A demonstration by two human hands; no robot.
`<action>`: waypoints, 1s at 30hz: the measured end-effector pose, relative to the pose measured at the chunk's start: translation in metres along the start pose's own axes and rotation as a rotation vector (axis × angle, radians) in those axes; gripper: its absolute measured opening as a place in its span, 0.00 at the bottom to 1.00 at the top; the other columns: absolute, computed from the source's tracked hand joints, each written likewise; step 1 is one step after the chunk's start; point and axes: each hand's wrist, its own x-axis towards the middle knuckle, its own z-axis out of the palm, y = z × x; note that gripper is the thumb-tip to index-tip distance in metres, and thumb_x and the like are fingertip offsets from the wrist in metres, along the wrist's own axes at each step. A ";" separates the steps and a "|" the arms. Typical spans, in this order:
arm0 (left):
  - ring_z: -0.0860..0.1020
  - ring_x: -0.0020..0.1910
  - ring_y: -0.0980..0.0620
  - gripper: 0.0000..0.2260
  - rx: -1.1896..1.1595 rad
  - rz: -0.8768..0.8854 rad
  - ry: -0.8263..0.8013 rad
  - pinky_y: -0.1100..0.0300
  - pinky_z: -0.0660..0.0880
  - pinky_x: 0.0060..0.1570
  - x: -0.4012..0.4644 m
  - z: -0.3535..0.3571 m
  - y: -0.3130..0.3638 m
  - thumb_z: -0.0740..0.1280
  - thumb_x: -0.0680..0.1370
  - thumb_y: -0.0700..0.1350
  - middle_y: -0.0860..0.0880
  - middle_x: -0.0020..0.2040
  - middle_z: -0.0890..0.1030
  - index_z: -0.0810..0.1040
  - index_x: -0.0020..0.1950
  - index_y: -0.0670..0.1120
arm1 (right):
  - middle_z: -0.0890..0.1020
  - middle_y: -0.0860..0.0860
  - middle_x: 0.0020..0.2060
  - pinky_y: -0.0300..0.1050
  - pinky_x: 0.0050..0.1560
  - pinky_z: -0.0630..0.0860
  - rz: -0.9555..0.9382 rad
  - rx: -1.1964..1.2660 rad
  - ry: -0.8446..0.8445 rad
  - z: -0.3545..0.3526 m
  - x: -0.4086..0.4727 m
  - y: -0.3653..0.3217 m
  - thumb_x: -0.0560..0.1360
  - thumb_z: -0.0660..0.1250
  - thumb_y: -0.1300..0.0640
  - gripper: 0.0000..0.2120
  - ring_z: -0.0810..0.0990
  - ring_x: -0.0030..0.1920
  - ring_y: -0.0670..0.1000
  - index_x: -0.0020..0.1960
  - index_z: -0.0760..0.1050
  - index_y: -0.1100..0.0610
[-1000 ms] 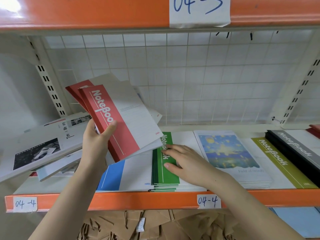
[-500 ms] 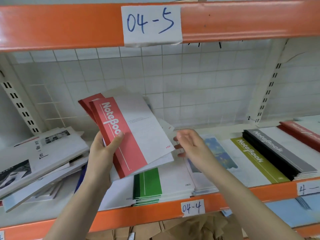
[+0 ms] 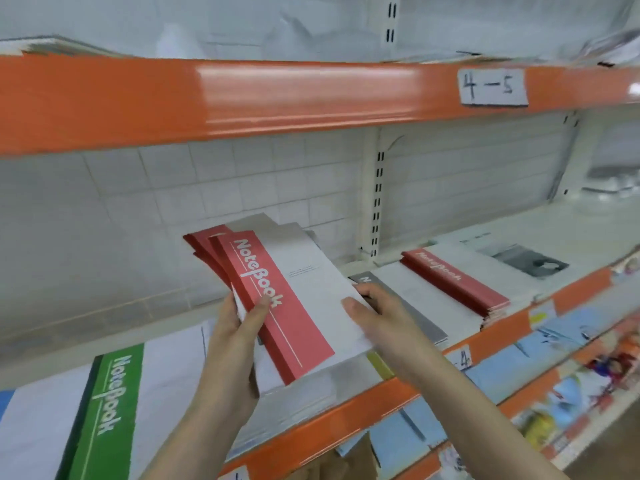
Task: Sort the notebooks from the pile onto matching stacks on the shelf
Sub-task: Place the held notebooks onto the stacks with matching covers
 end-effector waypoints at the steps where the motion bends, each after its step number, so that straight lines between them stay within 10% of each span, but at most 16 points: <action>1: 0.82 0.53 0.49 0.18 -0.021 -0.015 -0.037 0.47 0.79 0.50 0.001 0.015 -0.004 0.66 0.75 0.51 0.52 0.55 0.83 0.72 0.65 0.58 | 0.83 0.51 0.47 0.51 0.53 0.77 0.000 -0.006 0.030 -0.014 0.002 0.002 0.79 0.63 0.56 0.05 0.82 0.49 0.53 0.53 0.76 0.52; 8: 0.84 0.49 0.51 0.16 -0.135 -0.048 -0.214 0.55 0.81 0.38 0.011 0.108 -0.036 0.62 0.76 0.50 0.51 0.53 0.84 0.74 0.63 0.55 | 0.82 0.52 0.48 0.46 0.47 0.78 0.040 -0.051 0.153 -0.113 0.015 0.010 0.79 0.62 0.56 0.05 0.82 0.45 0.50 0.53 0.73 0.55; 19: 0.84 0.47 0.45 0.16 -0.245 -0.138 -0.022 0.50 0.82 0.37 0.026 0.185 -0.076 0.58 0.80 0.53 0.46 0.54 0.84 0.73 0.67 0.52 | 0.62 0.51 0.30 0.42 0.33 0.60 0.028 -0.237 0.263 -0.224 0.051 0.025 0.80 0.56 0.60 0.14 0.60 0.29 0.49 0.36 0.60 0.58; 24: 0.83 0.50 0.48 0.14 -0.176 -0.030 0.061 0.53 0.80 0.40 0.031 0.172 -0.071 0.57 0.82 0.51 0.50 0.57 0.83 0.75 0.65 0.53 | 0.79 0.58 0.44 0.47 0.36 0.77 0.027 -0.245 0.416 -0.270 0.080 0.038 0.80 0.54 0.64 0.11 0.77 0.39 0.52 0.55 0.74 0.62; 30: 0.83 0.39 0.54 0.15 -0.162 0.060 0.247 0.60 0.79 0.27 0.041 0.154 -0.057 0.58 0.82 0.49 0.50 0.57 0.81 0.73 0.68 0.51 | 0.79 0.59 0.37 0.49 0.34 0.75 -0.029 -0.465 0.397 -0.298 0.102 0.053 0.79 0.52 0.69 0.16 0.73 0.31 0.53 0.54 0.79 0.64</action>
